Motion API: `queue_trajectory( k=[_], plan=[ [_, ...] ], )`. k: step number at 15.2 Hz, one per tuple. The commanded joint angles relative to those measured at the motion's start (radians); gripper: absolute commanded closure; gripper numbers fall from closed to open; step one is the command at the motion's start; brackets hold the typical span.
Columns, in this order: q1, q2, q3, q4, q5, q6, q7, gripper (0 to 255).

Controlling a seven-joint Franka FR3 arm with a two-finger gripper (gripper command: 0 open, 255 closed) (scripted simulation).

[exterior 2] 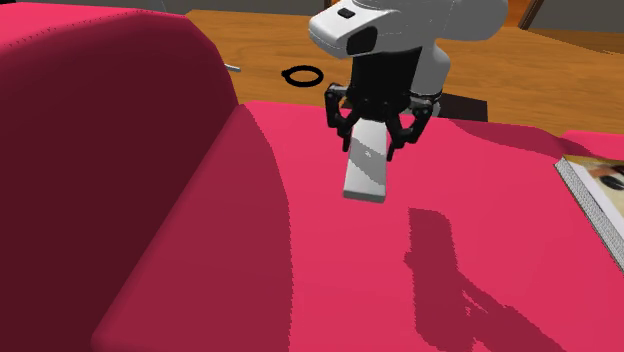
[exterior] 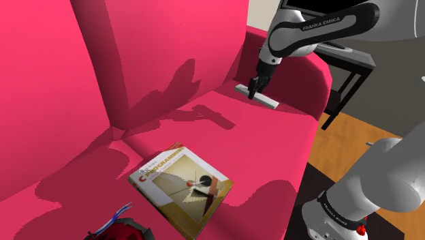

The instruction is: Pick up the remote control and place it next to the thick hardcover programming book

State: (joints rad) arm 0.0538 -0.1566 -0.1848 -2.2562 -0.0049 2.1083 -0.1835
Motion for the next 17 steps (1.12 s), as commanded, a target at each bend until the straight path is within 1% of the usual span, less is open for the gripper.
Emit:
queue_trajectory(
  k=[1, 5, 9, 17],
  plan=[
    [0.015, -0.061, 0.026, -0.066, -0.008, 0.007, 0.048, 255],
    [0.047, -0.161, 0.083, -0.167, -0.006, 0.009, 0.137, 255],
    [0.084, -0.251, 0.147, -0.251, 0.012, 0.003, 0.226, 255],
    [0.18, -0.394, 0.29, -0.363, 0.089, -0.022, 0.411, 255]
  ],
)
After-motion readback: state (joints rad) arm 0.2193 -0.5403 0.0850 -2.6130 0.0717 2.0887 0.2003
